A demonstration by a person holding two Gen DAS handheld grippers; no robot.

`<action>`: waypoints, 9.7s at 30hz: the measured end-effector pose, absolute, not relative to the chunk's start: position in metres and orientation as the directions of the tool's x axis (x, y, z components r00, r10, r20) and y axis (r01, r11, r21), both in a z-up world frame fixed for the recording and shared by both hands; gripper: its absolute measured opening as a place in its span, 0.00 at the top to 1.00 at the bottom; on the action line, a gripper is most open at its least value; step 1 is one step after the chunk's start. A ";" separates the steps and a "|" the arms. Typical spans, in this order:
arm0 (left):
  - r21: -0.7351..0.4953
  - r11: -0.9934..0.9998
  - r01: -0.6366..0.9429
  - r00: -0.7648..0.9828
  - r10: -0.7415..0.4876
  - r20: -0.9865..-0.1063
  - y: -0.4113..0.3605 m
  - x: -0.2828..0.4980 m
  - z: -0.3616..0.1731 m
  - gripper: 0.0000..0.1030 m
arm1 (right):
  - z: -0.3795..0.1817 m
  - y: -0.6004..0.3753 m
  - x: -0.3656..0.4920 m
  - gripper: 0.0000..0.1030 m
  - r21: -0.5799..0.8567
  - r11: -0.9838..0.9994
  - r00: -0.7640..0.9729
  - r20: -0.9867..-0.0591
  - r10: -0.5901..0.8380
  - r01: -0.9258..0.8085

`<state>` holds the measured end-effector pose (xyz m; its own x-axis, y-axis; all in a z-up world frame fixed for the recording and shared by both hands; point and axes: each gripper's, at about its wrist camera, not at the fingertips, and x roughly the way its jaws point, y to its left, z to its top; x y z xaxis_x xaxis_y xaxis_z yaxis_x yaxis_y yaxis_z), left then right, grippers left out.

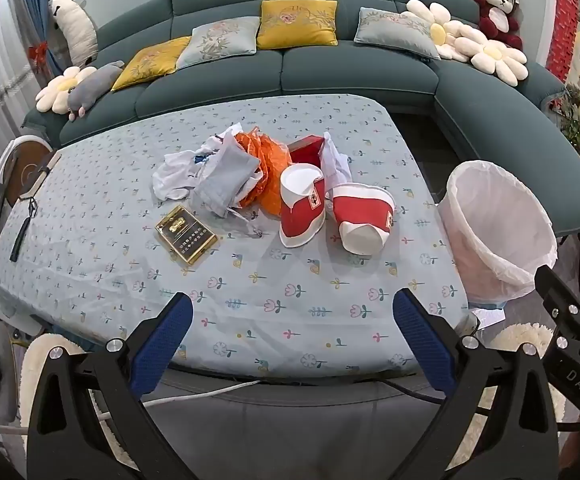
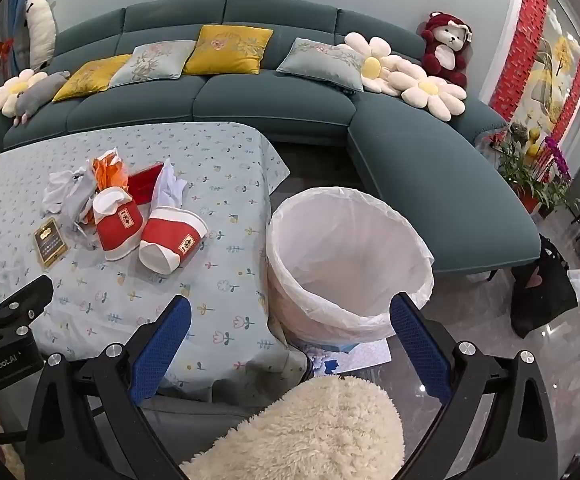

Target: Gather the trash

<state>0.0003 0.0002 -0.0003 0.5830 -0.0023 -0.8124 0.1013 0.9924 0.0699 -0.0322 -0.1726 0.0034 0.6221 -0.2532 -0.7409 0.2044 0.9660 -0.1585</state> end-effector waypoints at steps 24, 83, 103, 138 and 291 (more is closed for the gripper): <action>0.058 0.994 0.094 0.589 -0.009 -0.808 0.004 -0.001 0.000 0.07 | 0.007 -0.178 -0.035 0.07 -0.167 0.962 0.626 -0.732 -0.268 0.217; 0.045 0.997 0.060 0.565 0.004 -0.825 0.003 -0.003 -0.003 0.07 | 0.005 -0.179 -0.034 0.07 -0.163 0.960 0.622 -0.735 -0.271 0.226; 0.032 0.998 0.058 0.564 -0.006 -0.826 0.004 0.003 -0.002 0.07 | 0.006 -0.178 -0.033 0.07 -0.167 0.959 0.625 -0.730 -0.277 0.230; -0.007 0.999 -0.043 0.568 0.019 -0.823 0.058 0.063 -0.029 0.07 | -0.011 -0.136 0.035 0.07 -0.118 0.975 0.626 -0.751 -0.211 0.188; -0.139 0.974 0.177 0.532 -0.214 -0.819 -0.065 0.131 -0.002 0.23 | -0.003 -0.253 0.062 0.48 0.054 0.932 0.649 -0.732 -0.207 0.358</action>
